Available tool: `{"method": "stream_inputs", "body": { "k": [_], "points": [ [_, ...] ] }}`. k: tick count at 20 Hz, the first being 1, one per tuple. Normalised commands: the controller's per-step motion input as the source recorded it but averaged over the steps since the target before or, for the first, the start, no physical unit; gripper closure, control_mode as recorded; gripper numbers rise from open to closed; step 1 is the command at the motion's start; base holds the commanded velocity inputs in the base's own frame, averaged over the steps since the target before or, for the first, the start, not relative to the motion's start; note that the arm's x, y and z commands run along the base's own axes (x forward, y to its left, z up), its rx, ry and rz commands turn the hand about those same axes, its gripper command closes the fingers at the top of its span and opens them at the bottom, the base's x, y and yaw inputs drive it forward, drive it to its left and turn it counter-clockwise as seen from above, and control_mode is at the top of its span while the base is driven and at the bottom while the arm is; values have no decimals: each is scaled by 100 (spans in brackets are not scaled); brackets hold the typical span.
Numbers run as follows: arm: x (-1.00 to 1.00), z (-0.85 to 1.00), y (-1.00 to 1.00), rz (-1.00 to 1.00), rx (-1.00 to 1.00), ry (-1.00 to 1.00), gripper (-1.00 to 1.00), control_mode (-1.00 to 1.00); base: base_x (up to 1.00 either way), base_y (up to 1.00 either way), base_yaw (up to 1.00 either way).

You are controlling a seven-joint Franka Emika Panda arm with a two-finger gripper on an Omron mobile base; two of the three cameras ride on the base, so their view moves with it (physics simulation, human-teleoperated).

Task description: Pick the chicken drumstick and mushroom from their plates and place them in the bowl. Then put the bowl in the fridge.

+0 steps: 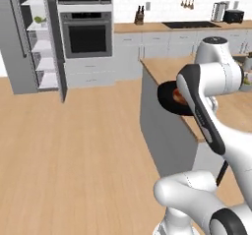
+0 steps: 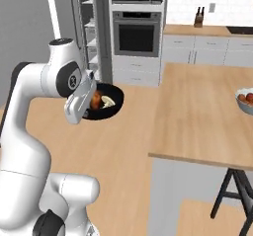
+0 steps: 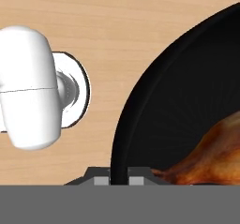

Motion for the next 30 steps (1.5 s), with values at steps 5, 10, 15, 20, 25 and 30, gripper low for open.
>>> {"method": "stream_inputs", "body": {
  "k": [5, 10, 15, 20, 25, 30],
  "points": [
    [0, 0, 0, 0, 0, 0, 100, 100, 80, 100, 0],
    [0, 0, 0, 0, 0, 0, 100, 100, 84, 100, 0],
    [0, 0, 0, 0, 0, 0, 100, 100, 91, 100, 0],
    [0, 0, 0, 0, 0, 0, 100, 100, 95, 100, 0],
    [0, 0, 0, 0, 0, 0, 100, 100, 100, 100, 0],
    [0, 0, 0, 0, 0, 0, 100, 100, 96, 83, 0]
  ]
}}
